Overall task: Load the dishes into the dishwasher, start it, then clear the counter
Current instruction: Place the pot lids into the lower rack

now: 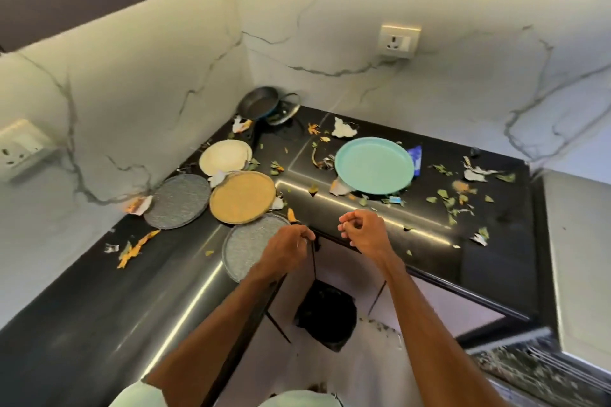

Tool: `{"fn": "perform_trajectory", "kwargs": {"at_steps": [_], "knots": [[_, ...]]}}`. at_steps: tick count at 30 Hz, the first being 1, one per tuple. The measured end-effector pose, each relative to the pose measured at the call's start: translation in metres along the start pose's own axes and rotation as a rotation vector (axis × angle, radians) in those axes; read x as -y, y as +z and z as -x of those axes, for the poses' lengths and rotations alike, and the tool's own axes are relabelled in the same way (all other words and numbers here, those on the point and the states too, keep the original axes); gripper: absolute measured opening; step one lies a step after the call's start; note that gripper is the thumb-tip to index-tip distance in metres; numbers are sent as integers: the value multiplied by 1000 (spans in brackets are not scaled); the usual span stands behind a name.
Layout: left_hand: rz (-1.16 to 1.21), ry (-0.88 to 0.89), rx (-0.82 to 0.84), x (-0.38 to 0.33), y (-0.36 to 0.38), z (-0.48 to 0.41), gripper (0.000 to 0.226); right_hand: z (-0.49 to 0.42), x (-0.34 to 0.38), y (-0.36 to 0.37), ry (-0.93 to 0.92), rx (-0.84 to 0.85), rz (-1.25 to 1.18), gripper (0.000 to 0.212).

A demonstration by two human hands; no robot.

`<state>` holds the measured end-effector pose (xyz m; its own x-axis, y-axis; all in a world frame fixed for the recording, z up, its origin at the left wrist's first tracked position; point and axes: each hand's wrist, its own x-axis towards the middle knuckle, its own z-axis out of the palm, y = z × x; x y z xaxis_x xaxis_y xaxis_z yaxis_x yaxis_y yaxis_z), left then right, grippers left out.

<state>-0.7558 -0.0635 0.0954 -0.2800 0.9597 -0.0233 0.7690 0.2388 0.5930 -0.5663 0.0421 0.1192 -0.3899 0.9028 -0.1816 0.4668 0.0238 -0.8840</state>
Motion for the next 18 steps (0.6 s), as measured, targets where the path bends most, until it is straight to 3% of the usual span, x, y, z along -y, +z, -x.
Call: {"fn": "perform_trajectory", "kwargs": {"at_steps": [9, 18], "knots": [[9, -20, 67, 39, -33, -34, 32, -44, 20, 32, -31, 41, 87, 11], [-98, -53, 21, 54, -18, -69, 38, -100, 18, 59, -90, 107, 203, 12]]}}
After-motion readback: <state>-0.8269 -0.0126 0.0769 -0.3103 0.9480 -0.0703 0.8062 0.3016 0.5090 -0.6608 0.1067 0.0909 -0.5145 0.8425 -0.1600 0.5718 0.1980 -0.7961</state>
